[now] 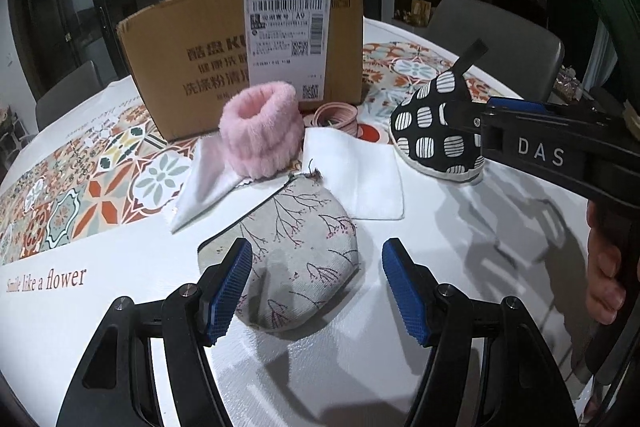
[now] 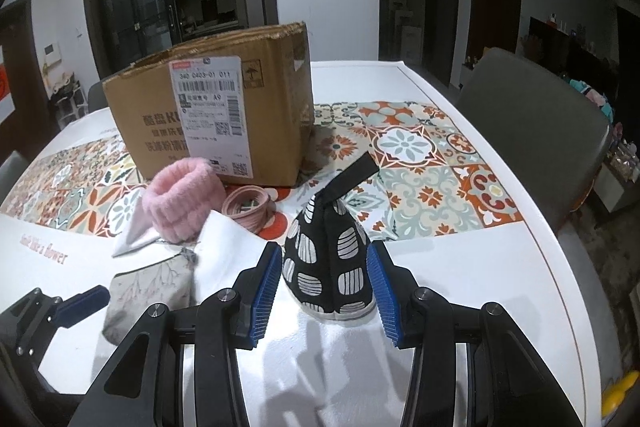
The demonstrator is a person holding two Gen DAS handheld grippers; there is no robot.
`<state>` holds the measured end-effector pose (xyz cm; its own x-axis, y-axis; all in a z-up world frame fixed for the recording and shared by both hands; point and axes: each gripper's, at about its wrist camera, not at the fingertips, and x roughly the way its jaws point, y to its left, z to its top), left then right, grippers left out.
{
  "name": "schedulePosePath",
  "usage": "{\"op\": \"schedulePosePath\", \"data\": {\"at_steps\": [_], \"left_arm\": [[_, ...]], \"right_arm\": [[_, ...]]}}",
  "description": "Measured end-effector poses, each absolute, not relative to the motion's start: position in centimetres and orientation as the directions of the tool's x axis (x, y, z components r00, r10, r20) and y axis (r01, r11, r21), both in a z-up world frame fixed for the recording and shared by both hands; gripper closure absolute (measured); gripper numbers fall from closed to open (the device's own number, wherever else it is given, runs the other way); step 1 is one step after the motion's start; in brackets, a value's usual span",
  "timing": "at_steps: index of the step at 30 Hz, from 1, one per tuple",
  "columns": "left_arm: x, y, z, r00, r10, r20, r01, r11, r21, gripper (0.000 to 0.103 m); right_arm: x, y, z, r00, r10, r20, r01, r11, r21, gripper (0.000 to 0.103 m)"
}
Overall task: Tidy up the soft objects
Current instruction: 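Move left tool to grey floral pouch while right tool moves to black dotted slipper, then close left tool on grey floral pouch while right tool grips black dotted slipper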
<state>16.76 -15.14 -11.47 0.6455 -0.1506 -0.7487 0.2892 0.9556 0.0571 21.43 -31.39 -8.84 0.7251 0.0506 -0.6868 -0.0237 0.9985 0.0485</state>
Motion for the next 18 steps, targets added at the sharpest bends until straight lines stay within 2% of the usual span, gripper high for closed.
{"op": "schedulePosePath", "data": {"at_steps": [6, 7, 9, 18], "left_arm": [[17.7, -15.5, -12.3, 0.634, -0.134, -0.762, 0.288, 0.955, 0.072, 0.039], [17.8, -15.4, -12.4, 0.631, -0.132, -0.764, 0.287, 0.955, 0.072, 0.04], [18.0, -15.4, -12.7, 0.625, -0.128, -0.77, 0.285, 0.956, 0.073, 0.043], [18.3, -15.3, -13.0, 0.621, -0.132, -0.773, 0.288, 0.955, 0.069, 0.057]], "right_arm": [[22.5, -31.5, -9.7, 0.712, 0.05, -0.7, -0.024, 0.999, 0.046, 0.057], [22.6, -31.5, -9.8, 0.711, 0.051, -0.701, -0.025, 0.999, 0.047, 0.056], [22.8, -31.5, -9.9, 0.713, 0.047, -0.7, -0.021, 0.999, 0.046, 0.048], [23.7, -31.3, -10.3, 0.713, 0.037, -0.701, -0.008, 0.999, 0.043, 0.048]]}}
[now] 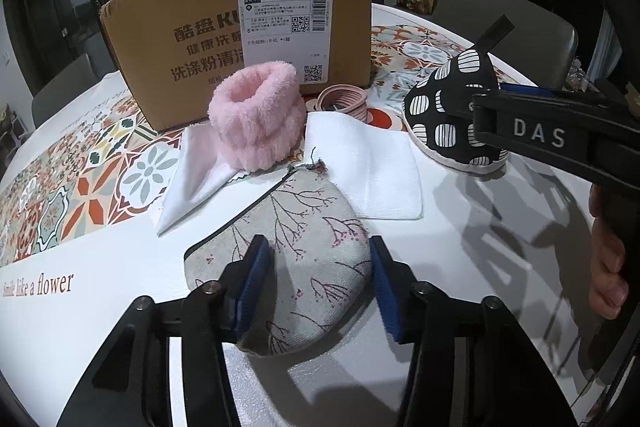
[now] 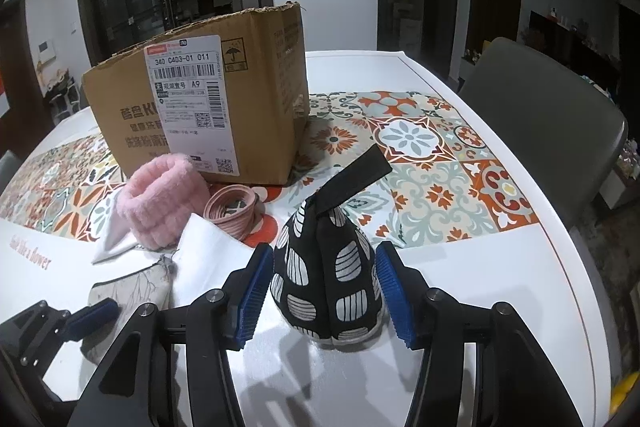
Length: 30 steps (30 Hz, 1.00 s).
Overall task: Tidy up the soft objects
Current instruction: 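Close left tool on grey floral pouch while right tool grips black dotted slipper, then lift pouch with left tool while right tool carries slipper over the box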
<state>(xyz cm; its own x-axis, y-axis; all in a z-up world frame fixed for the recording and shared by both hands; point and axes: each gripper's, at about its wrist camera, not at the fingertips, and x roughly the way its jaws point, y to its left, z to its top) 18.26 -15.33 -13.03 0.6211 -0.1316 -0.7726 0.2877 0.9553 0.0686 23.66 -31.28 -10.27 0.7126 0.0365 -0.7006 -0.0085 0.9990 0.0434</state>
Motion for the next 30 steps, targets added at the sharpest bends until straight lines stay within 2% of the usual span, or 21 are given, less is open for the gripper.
{"op": "schedulePosePath", "data": {"at_steps": [5, 9, 14, 30], "left_arm": [[18.2, -15.2, -12.9, 0.616, -0.152, -0.773, 0.297, 0.954, 0.049, 0.07], [18.2, -14.8, -12.7, 0.617, -0.174, -0.768, 0.298, 0.954, 0.024, 0.078], [17.9, -14.1, -12.2, 0.636, -0.183, -0.75, 0.286, 0.958, 0.009, 0.084], [16.7, -11.7, -9.0, 0.689, -0.226, -0.689, 0.259, 0.964, -0.057, 0.085]], "right_arm": [[23.8, -31.3, -10.5, 0.708, 0.024, -0.706, 0.007, 0.999, 0.04, 0.051], [23.7, -31.2, -10.6, 0.698, 0.019, -0.716, 0.015, 0.999, 0.041, 0.069], [23.0, -31.0, -10.2, 0.698, 0.014, -0.716, 0.025, 0.999, 0.044, 0.076], [20.0, -29.6, -7.3, 0.728, 0.011, -0.685, 0.031, 0.998, 0.048, 0.076]]}}
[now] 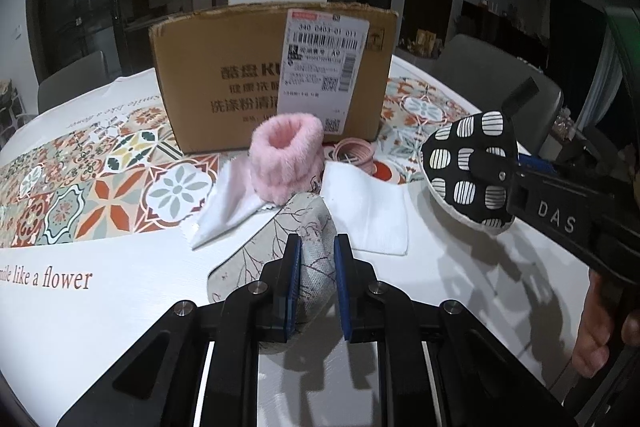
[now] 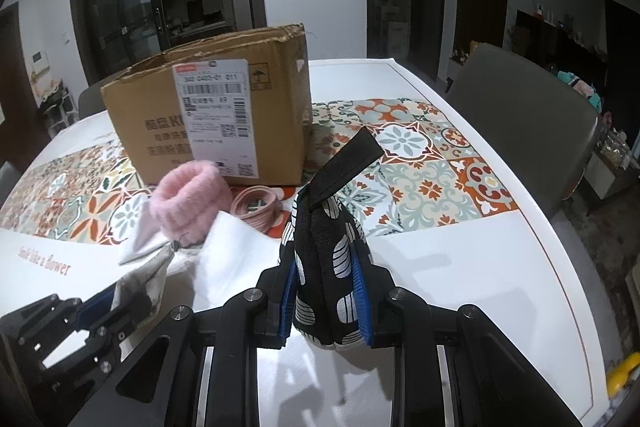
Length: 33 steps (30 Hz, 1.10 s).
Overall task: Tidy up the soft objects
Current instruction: 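Lift pouch with left tool while right tool carries slipper over the box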
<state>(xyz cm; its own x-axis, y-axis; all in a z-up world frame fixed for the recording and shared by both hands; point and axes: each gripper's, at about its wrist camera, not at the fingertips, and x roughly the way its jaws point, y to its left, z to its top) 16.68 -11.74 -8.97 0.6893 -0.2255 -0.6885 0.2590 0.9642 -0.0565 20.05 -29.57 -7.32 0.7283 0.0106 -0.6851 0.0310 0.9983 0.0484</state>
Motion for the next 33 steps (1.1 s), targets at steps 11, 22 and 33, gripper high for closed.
{"op": "schedulePosePath", "data": {"at_steps": [11, 22, 33], "left_arm": [[15.0, -10.0, -6.1, 0.728, -0.266, -0.631, 0.27, 0.958, -0.092, 0.086], [13.9, -7.7, -2.8, 0.779, -0.291, -0.555, 0.292, 0.952, -0.089, 0.086], [13.5, -5.5, 0.7, 0.828, -0.307, -0.469, 0.308, 0.948, -0.075, 0.086]], "right_arm": [[17.8, -28.3, -4.5, 0.76, 0.011, -0.649, 0.039, 0.997, 0.062, 0.076], [16.2, -26.3, -1.7, 0.798, 0.015, -0.602, 0.039, 0.996, 0.077, 0.076], [15.6, -24.2, 0.7, 0.841, 0.028, -0.54, 0.029, 0.995, 0.097, 0.076]]}}
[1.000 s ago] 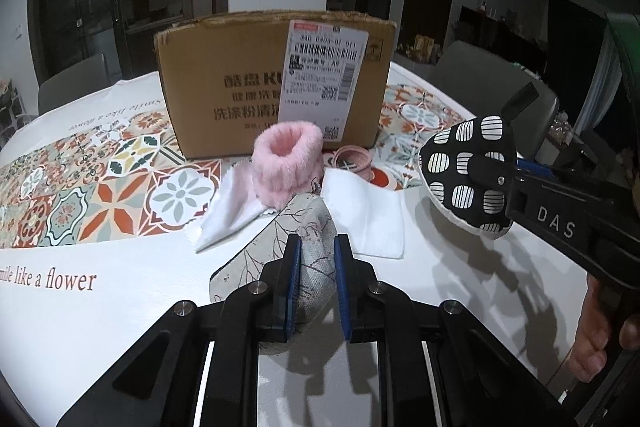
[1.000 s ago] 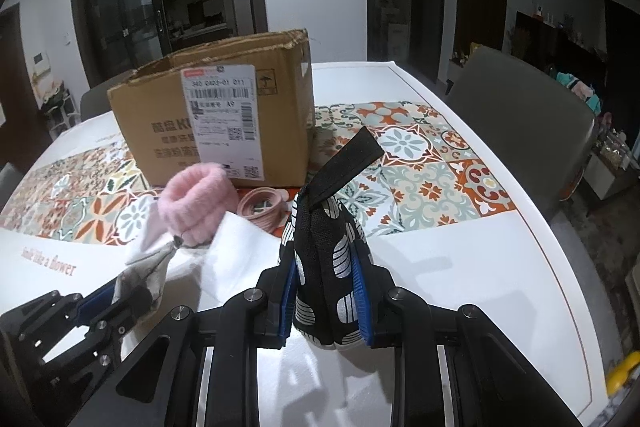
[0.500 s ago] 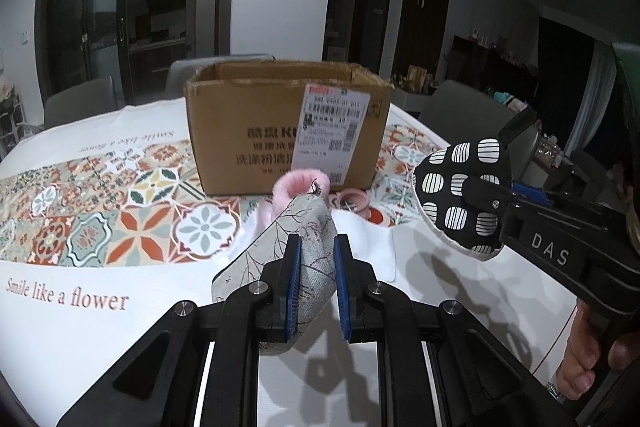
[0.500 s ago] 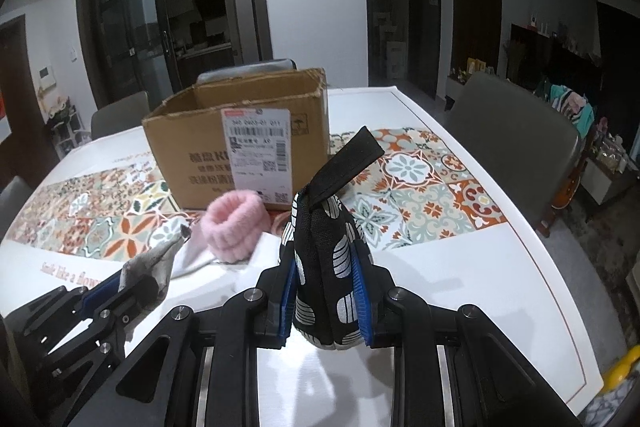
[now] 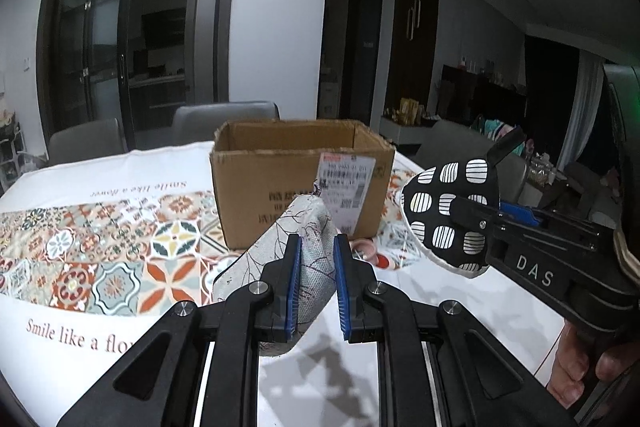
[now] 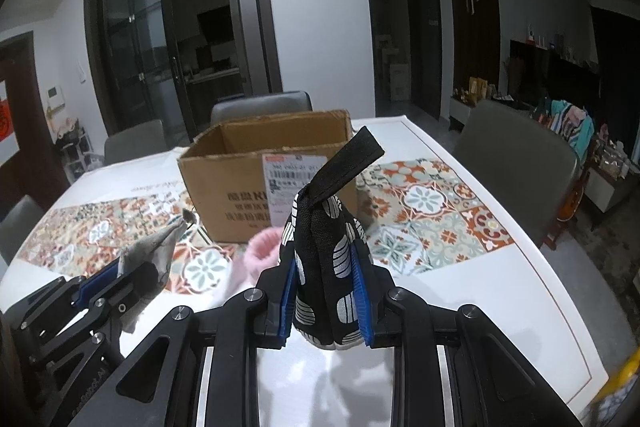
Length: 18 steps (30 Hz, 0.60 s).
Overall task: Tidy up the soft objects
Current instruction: 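Lift pouch with left tool while right tool carries slipper over the box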
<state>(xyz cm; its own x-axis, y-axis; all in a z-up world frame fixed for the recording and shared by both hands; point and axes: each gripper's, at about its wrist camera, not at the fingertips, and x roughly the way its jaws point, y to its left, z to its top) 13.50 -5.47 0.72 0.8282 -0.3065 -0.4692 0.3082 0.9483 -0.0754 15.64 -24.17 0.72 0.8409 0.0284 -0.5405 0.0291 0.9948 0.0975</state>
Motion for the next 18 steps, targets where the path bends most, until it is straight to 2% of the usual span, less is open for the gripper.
{"op": "schedulePosePath", "data": {"at_steps": [18], "left_arm": [[16.5, -4.8, 5.6, 0.887, -0.324, -0.329, 0.324, 0.944, -0.056, 0.086]], "right_arm": [[18.1, -23.0, 4.9, 0.907, 0.046, -0.418, 0.007, 0.992, 0.124, 0.076]]}}
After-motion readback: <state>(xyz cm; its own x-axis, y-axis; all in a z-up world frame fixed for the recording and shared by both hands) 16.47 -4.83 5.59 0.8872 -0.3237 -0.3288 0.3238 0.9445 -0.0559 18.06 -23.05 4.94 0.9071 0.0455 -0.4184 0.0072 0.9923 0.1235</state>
